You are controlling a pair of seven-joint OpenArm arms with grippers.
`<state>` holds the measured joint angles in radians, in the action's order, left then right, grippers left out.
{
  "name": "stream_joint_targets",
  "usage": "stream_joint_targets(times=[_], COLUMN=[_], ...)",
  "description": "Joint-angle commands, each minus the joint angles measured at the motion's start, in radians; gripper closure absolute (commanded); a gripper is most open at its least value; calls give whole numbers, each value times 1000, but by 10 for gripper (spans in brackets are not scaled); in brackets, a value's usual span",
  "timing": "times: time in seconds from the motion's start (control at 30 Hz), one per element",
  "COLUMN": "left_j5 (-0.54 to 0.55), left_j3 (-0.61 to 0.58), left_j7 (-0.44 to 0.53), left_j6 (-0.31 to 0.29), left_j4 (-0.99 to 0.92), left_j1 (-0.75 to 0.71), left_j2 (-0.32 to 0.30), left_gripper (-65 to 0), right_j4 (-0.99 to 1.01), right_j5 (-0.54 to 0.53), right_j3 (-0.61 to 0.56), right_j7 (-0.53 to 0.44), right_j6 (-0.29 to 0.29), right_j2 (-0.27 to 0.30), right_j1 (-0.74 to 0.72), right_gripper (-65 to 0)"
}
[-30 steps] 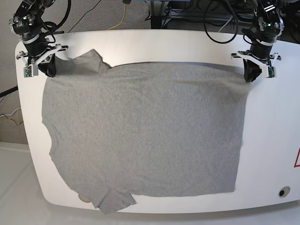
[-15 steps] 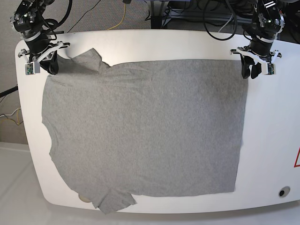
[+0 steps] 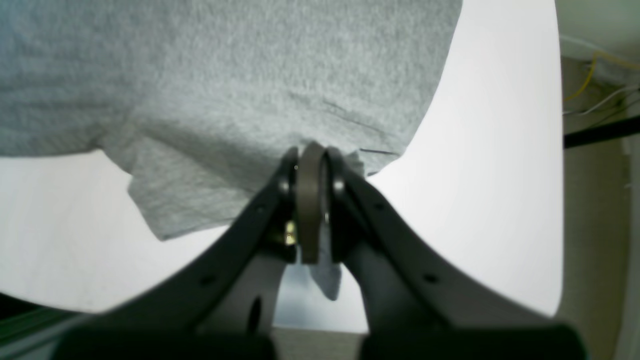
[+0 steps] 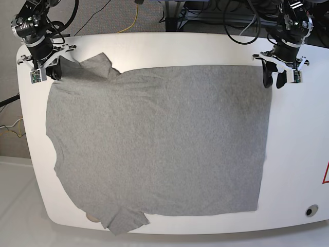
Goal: Fold the T-shirt properly
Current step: 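Pull both held shirt edges outward, stretching the shirt taut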
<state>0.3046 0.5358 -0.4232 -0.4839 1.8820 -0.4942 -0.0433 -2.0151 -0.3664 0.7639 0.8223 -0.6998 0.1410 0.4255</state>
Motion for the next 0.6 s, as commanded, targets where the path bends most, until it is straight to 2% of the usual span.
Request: stream_joint_targets(times=[0.0,0.1,0.23,0.3,0.57], left_j5=[17,18,20,44,48], left_j3=[-2,-6,-6,2,28], left_j7=[24,14,-8,-19,-25], left_j6=[7,12,15,4,-5], left_j4=[66,83,86,73,62], left_j1=[4,8,16,17,16], left_j2=[-16,-23,-37,-55,-58], left_gripper=[-214,-183,-68,-47,-121], right_j4=[-21,-24,-22,-8,0], right_j5=[63,93,114,103,62], right_j3=[7,10,7,-23,-48], right_j7=[-12,-7,-8,-19,-27], right_j6=[2,2,2,2,2], right_j2=[12,11,12,15,18], right_j1=[-13,-23,-30,-43,-29], right_gripper=[-5,-4,-4,-4,-5])
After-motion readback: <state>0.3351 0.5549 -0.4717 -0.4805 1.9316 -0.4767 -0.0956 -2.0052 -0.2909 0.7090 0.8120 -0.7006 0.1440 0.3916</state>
